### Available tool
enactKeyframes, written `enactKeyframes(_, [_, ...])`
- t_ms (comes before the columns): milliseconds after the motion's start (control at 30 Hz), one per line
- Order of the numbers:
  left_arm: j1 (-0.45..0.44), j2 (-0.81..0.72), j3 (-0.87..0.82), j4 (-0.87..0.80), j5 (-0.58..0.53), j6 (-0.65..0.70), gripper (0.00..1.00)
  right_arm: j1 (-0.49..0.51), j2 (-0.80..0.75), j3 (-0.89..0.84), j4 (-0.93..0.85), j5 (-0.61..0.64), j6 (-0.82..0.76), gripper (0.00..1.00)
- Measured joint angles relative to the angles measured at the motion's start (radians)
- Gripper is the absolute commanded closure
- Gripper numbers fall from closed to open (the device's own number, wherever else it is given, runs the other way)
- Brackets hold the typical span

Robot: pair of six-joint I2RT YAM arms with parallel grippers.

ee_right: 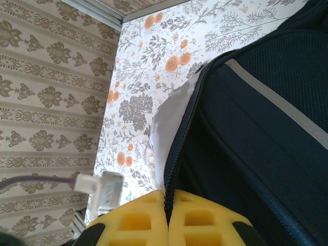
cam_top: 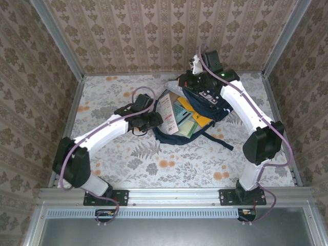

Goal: Pack the student bag

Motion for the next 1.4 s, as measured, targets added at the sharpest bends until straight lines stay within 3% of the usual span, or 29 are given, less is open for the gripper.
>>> enactKeyframes(233, [0.008, 0.171, 0.095, -0.066, -0.066, 0.094, 0.44, 0.000, -0.051, -0.053, 0.027, 0.001, 0.001, 1.00])
enactKeyframes(267, [0.011, 0.185, 0.103, -0.066, -0.071, 0.104, 0.51, 0.000, -0.053, -0.057, 0.027, 0.001, 0.001, 1.00])
enactKeyframes(300, [0.015, 0.198, 0.111, -0.066, -0.074, 0.113, 0.64, 0.000, -0.053, -0.061, 0.029, 0.000, 0.001, 1.00])
enactKeyframes(367, [0.021, 0.215, 0.122, -0.066, -0.081, 0.132, 1.00, 0.000, -0.053, -0.066, 0.038, 0.000, 0.000, 1.00])
enactKeyframes(533, [0.016, 0.217, 0.126, -0.061, -0.090, 0.148, 1.00, 0.000, -0.044, -0.045, 0.024, 0.003, -0.007, 1.00])
enactKeyframes(667, [-0.013, 0.151, 0.056, -0.020, -0.108, 0.117, 1.00, 0.000, 0.034, 0.099, -0.033, 0.018, -0.028, 1.00])
enactKeyframes(833, [-0.112, 0.058, -0.004, 0.014, -0.134, 0.035, 1.00, -0.002, 0.172, 0.335, -0.132, 0.023, -0.041, 1.00])
enactKeyframes(1067, [-0.227, 0.054, -0.008, 0.062, -0.141, -0.041, 1.00, 0.012, 0.307, 0.566, -0.212, 0.009, -0.038, 1.00])
enactKeyframes(1233, [-0.256, 0.108, 0.011, 0.151, -0.083, -0.055, 1.00, 0.038, 0.304, 0.548, -0.227, 0.008, -0.051, 1.00])
enactKeyframes(1400, [-0.268, 0.251, 0.106, 0.234, 0.005, -0.079, 1.00, 0.043, 0.174, 0.283, -0.166, 0.018, -0.064, 0.94])
